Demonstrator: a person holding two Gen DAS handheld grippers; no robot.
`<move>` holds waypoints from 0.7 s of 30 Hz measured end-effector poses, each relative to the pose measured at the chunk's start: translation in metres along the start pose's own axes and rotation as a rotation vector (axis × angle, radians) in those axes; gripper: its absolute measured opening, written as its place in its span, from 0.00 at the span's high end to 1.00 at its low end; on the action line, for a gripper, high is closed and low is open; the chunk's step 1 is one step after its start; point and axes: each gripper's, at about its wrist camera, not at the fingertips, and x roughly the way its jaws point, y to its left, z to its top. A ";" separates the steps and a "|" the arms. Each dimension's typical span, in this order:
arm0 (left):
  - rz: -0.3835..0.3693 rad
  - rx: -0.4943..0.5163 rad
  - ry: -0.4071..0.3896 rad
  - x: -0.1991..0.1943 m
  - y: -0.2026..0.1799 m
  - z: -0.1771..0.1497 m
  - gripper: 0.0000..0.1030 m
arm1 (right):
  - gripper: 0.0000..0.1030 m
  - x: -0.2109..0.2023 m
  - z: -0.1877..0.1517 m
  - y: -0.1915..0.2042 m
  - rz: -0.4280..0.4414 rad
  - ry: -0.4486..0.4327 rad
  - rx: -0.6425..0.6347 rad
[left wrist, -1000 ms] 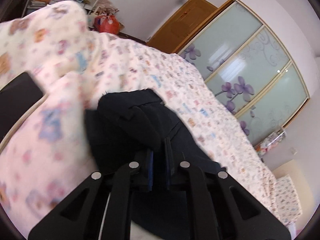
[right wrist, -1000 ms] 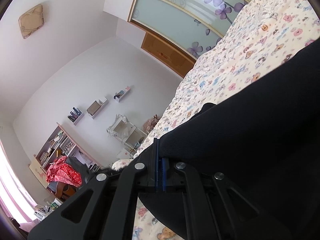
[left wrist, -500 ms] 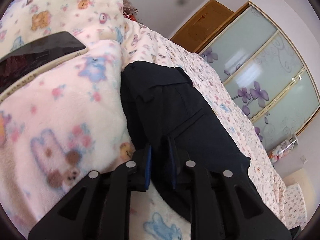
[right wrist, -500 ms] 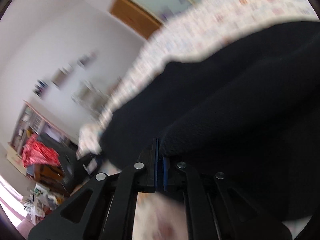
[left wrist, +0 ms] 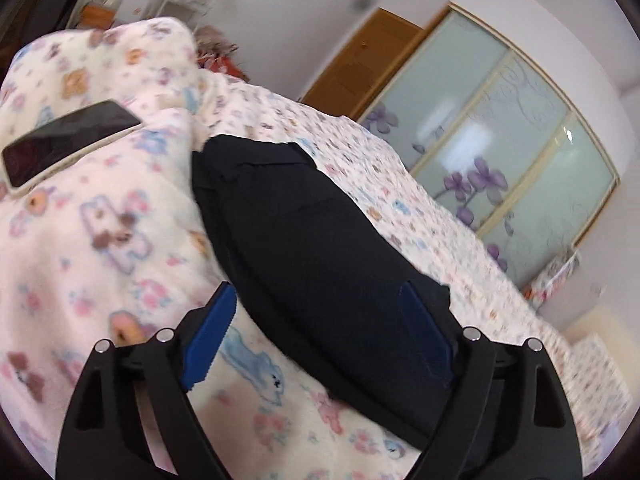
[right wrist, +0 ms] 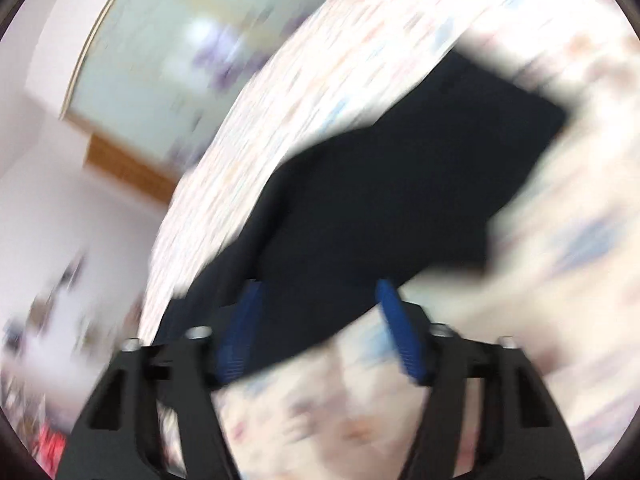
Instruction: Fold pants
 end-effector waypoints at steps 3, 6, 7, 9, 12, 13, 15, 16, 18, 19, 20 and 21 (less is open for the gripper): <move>0.008 0.041 0.016 0.006 -0.007 -0.004 0.11 | 0.54 -0.016 0.022 -0.020 -0.085 -0.054 0.024; -0.001 0.056 0.014 0.009 -0.007 -0.003 0.08 | 0.59 -0.007 0.029 -0.024 -0.119 -0.016 0.009; -0.007 0.057 0.018 0.010 -0.007 -0.002 0.07 | 0.59 -0.001 0.028 -0.023 -0.136 -0.005 0.002; -0.014 0.053 0.018 0.011 -0.005 -0.001 0.07 | 0.59 0.006 0.025 -0.018 -0.199 -0.002 -0.018; -0.020 0.045 0.023 0.013 -0.002 -0.001 0.07 | 0.59 0.005 0.022 -0.012 -0.285 -0.053 -0.044; -0.021 0.046 0.024 0.013 -0.001 -0.001 0.07 | 0.59 0.002 0.021 -0.019 -0.307 -0.068 -0.050; -0.023 0.048 0.027 0.015 0.000 -0.001 0.07 | 0.59 0.001 0.018 -0.021 -0.352 -0.082 -0.070; -0.023 0.050 0.028 0.015 0.000 -0.001 0.07 | 0.59 0.004 0.018 -0.024 -0.364 -0.071 -0.076; -0.025 0.055 0.031 0.016 -0.001 -0.001 0.07 | 0.59 0.010 0.017 -0.030 -0.387 -0.055 -0.064; -0.026 0.055 0.032 0.017 -0.001 -0.001 0.06 | 0.59 0.012 0.017 -0.032 -0.383 -0.056 -0.059; -0.025 0.056 0.033 0.017 -0.001 -0.002 0.06 | 0.59 0.014 0.017 -0.033 -0.382 -0.052 -0.065; -0.025 0.056 0.034 0.017 -0.001 -0.002 0.06 | 0.61 0.016 0.014 -0.031 -0.384 -0.040 -0.089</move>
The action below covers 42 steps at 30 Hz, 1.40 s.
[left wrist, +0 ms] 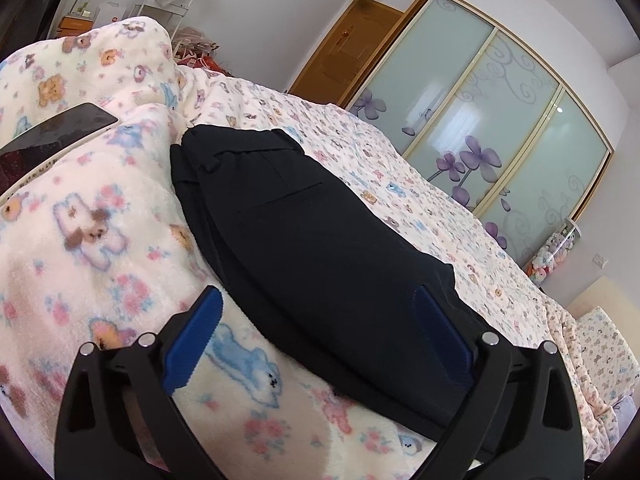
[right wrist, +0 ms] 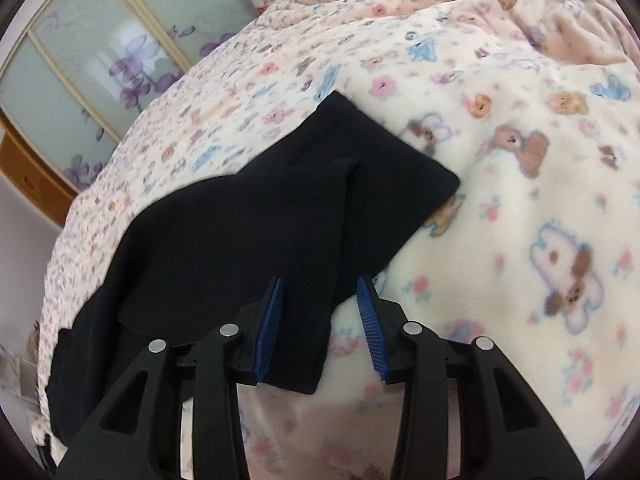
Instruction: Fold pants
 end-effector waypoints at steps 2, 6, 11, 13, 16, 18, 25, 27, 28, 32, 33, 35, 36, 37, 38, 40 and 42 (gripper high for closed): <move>0.000 -0.001 0.003 0.001 0.000 0.000 0.06 | 0.69 0.000 -0.006 0.012 -0.022 -0.003 -0.102; 0.005 -0.001 0.009 0.003 0.001 -0.001 0.05 | 0.85 -0.008 -0.013 0.033 -0.073 -0.036 -0.271; 0.008 0.001 0.013 0.006 0.002 -0.001 0.05 | 0.90 -0.037 0.009 0.052 -0.116 -0.150 -0.379; 0.008 0.003 0.016 0.007 0.002 -0.001 0.05 | 0.90 -0.050 0.023 0.061 -0.167 -0.235 -0.422; 0.009 -0.001 0.020 0.009 0.004 -0.001 0.05 | 0.91 -0.076 0.051 0.073 -0.212 -0.396 -0.443; 0.009 -0.003 0.020 0.009 0.005 -0.001 0.05 | 0.91 -0.088 0.064 0.077 -0.222 -0.472 -0.441; 0.018 0.004 0.026 0.011 0.004 -0.001 0.04 | 0.91 -0.057 0.089 0.056 -0.280 -0.422 -0.402; 0.018 0.004 0.027 0.012 0.004 -0.001 0.04 | 0.91 -0.022 0.094 0.029 -0.271 -0.254 -0.294; 0.018 0.005 0.028 0.012 0.004 -0.001 0.04 | 0.91 -0.007 0.095 0.016 -0.266 -0.181 -0.232; 0.018 0.004 0.027 0.012 0.003 -0.001 0.04 | 0.85 0.006 0.094 -0.001 -0.209 -0.147 -0.146; 0.019 0.004 0.028 0.012 0.003 -0.001 0.04 | 0.78 0.016 0.096 -0.003 -0.241 -0.089 -0.154; 0.019 0.006 0.029 0.012 0.003 -0.001 0.04 | 0.71 0.023 0.098 -0.007 -0.272 -0.002 -0.138; 0.019 0.005 0.029 0.012 0.003 -0.001 0.03 | 0.58 0.017 0.099 -0.012 -0.251 -0.010 -0.104; 0.019 0.006 0.030 0.013 0.003 -0.001 0.03 | 0.47 0.008 0.100 -0.016 -0.236 -0.044 -0.076; 0.019 0.006 0.030 0.012 0.003 -0.001 0.03 | 0.25 -0.003 0.099 -0.019 -0.230 -0.088 -0.048; 0.019 0.006 0.029 0.012 0.003 -0.002 0.03 | 0.23 -0.027 0.095 -0.025 -0.195 -0.170 -0.028; 0.018 0.005 0.028 0.011 0.003 -0.002 0.03 | 0.43 -0.041 0.086 -0.029 -0.132 -0.189 -0.019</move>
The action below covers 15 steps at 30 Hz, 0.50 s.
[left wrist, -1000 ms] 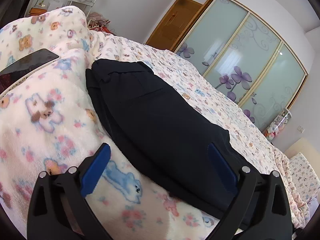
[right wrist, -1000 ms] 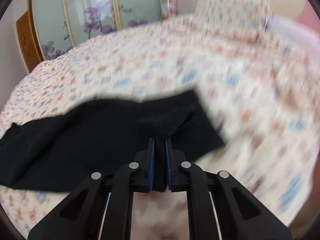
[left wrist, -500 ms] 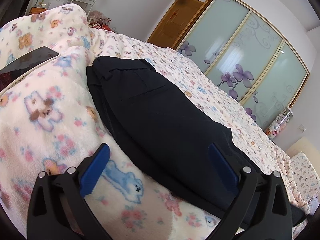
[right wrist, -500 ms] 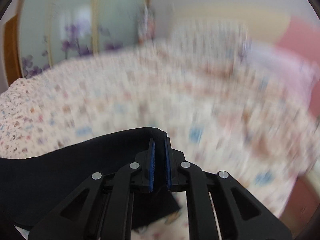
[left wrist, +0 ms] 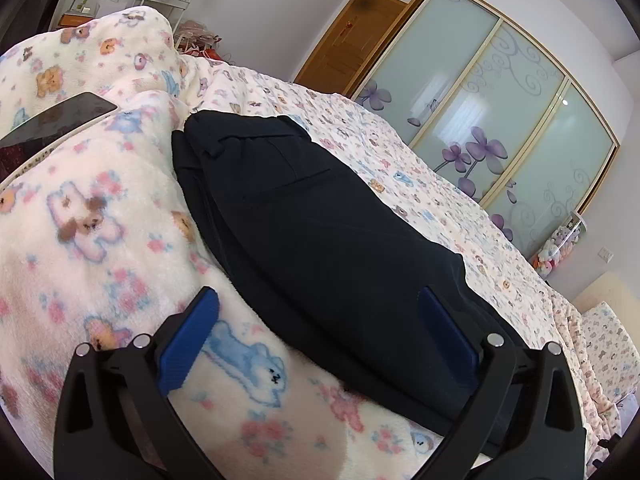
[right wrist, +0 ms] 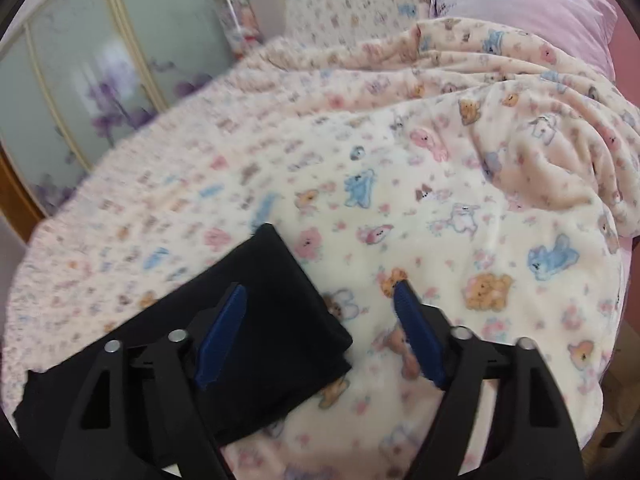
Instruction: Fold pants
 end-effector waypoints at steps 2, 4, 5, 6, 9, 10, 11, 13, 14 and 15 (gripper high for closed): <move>0.001 0.000 0.000 0.000 0.000 0.000 0.03 | 0.53 0.001 -0.008 -0.012 0.091 0.079 0.081; 0.001 0.001 0.001 0.000 0.000 0.000 0.03 | 0.58 0.013 -0.019 -0.023 0.154 0.179 0.168; 0.001 0.000 0.000 -0.001 0.000 0.000 0.03 | 0.62 0.022 -0.027 -0.027 0.189 0.239 0.219; 0.001 -0.001 0.000 -0.001 0.000 0.000 0.03 | 0.64 0.025 -0.031 -0.028 0.221 0.266 0.244; -0.001 -0.001 0.001 -0.001 -0.001 0.000 0.03 | 0.65 0.031 -0.050 -0.015 0.363 0.327 0.263; -0.003 -0.001 0.002 0.000 -0.001 0.000 0.03 | 0.65 0.031 -0.055 -0.010 0.379 0.338 0.256; -0.005 -0.001 0.002 0.001 -0.001 0.000 0.03 | 0.65 0.032 -0.060 -0.002 0.398 0.359 0.242; -0.005 -0.002 0.002 0.001 -0.001 -0.001 0.03 | 0.67 0.034 -0.066 0.009 0.431 0.386 0.231; -0.004 -0.001 0.003 0.001 -0.001 -0.001 0.03 | 0.68 0.034 -0.069 0.014 0.451 0.399 0.229; -0.004 -0.001 0.003 0.001 -0.001 -0.001 0.03 | 0.68 0.035 -0.071 0.020 0.466 0.413 0.223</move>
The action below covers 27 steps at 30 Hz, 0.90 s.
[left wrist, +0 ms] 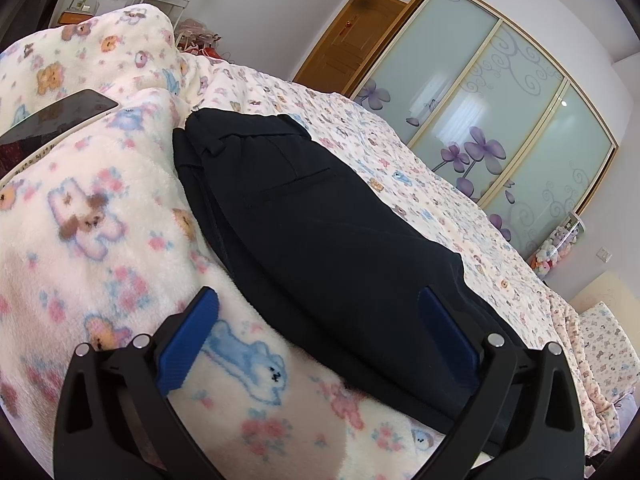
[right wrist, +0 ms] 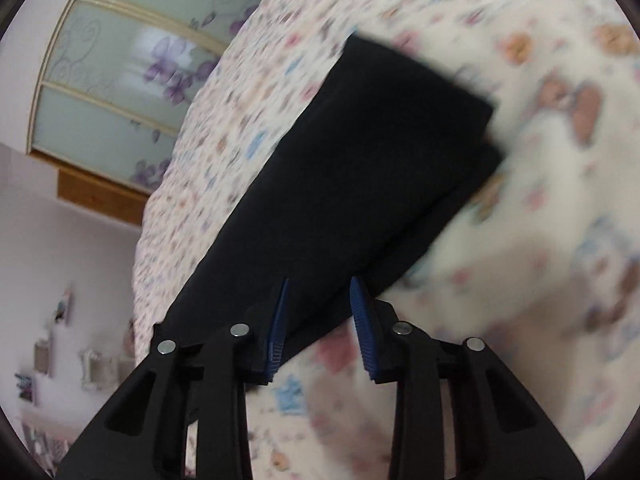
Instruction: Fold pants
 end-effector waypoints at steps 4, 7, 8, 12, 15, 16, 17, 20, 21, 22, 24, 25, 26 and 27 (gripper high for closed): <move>-0.002 -0.002 0.000 0.000 0.000 0.000 0.03 | 0.68 0.012 -0.003 0.008 -0.064 0.019 -0.007; -0.001 -0.001 0.001 0.000 0.000 0.000 0.02 | 0.70 0.016 -0.002 0.008 -0.074 0.000 0.009; -0.001 0.000 0.002 0.000 0.000 -0.001 0.02 | 0.85 0.018 -0.001 0.008 -0.082 -0.008 0.007; -0.006 -0.002 0.002 0.000 0.001 -0.002 0.02 | 0.98 0.004 -0.006 0.018 -0.051 -0.105 -0.048; -0.012 -0.006 0.003 -0.001 0.003 -0.003 0.02 | 0.98 -0.016 -0.014 0.026 0.014 -0.158 -0.062; -0.011 -0.005 0.003 -0.001 0.002 -0.003 0.02 | 0.98 -0.017 -0.015 0.025 0.008 -0.159 -0.056; -0.010 -0.005 0.003 -0.001 0.003 -0.003 0.02 | 0.98 -0.015 -0.017 0.022 -0.017 -0.151 -0.051; -0.012 -0.006 0.003 -0.002 0.004 -0.003 0.02 | 0.97 0.007 -0.016 0.007 -0.103 -0.076 -0.042; -0.013 -0.006 0.003 -0.001 0.003 -0.003 0.02 | 0.95 0.012 -0.017 0.005 -0.114 -0.057 -0.031; -0.017 -0.008 0.004 -0.002 0.003 -0.003 0.02 | 0.94 0.010 -0.018 0.004 -0.116 -0.057 -0.026; -0.027 -0.013 0.003 -0.003 0.005 -0.001 0.02 | 0.90 0.004 -0.019 0.014 -0.142 -0.061 -0.052; -0.035 -0.019 -0.001 -0.004 0.005 -0.001 0.02 | 0.90 -0.001 -0.022 0.019 -0.148 -0.079 -0.071; -0.041 -0.023 -0.003 -0.005 0.006 -0.001 0.02 | 0.90 -0.011 -0.028 0.029 -0.148 -0.119 -0.102; -0.049 -0.027 -0.006 -0.006 0.006 -0.001 0.02 | 0.90 -0.016 -0.032 0.034 -0.151 -0.142 -0.120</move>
